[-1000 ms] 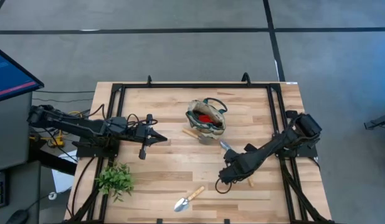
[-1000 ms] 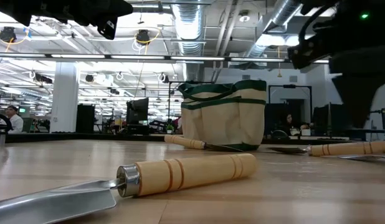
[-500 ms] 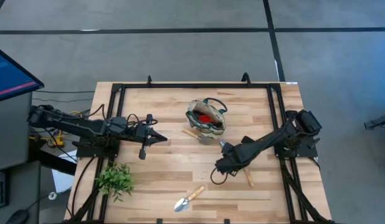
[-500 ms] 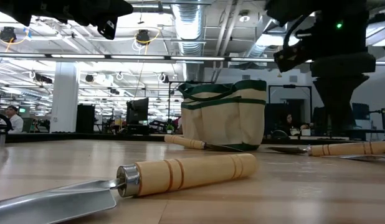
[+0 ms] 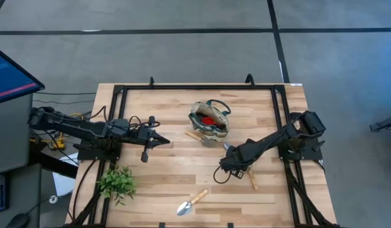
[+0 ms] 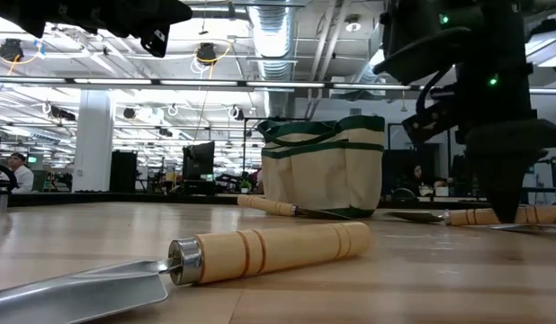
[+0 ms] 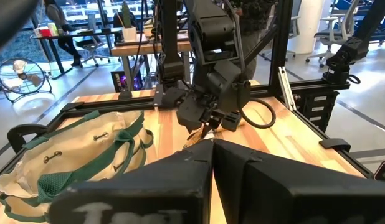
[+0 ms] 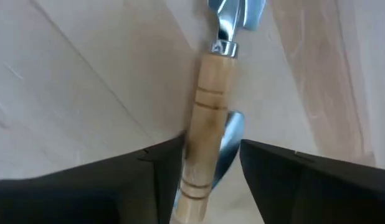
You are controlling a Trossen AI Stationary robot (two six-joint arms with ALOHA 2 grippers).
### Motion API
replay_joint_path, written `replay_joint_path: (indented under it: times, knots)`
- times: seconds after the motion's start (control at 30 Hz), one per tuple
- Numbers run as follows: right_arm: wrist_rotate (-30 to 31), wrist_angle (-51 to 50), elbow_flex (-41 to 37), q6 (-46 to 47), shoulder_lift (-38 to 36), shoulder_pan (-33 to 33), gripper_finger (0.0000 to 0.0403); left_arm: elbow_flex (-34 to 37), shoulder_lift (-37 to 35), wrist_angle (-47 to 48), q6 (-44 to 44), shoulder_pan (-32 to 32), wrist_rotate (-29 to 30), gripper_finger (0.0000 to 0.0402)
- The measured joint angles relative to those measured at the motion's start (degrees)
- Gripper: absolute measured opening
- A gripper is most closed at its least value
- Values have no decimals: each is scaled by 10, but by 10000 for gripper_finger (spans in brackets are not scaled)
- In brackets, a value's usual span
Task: Pick & Place Garden tools in Gardening bag
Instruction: Put the brown trowel into the gardening bag
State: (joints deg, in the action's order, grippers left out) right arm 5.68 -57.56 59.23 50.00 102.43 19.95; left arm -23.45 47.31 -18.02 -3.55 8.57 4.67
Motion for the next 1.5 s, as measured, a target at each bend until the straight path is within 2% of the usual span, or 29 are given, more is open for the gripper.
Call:
replay_joint_path:
  times: [0.2,0.43,0.7,0.97,1.27,1.5]
  knots:
    - [-24,55,-22,-9,-2,-3,123,0,0,0,0,0,0,2]
    - [-18,55,-21,-7,-3,-2,58,0,0,0,0,0,0,2]
    - [-8,15,11,-6,0,1,58,0,0,0,0,0,0,2]
    - [17,-78,96,-30,0,7,58,0,0,0,0,0,0,2]
    - [8,-181,228,-102,-1,-6,58,0,0,0,0,0,0,2]
    - [88,-271,329,-122,-1,-19,58,0,0,0,0,0,0,2]
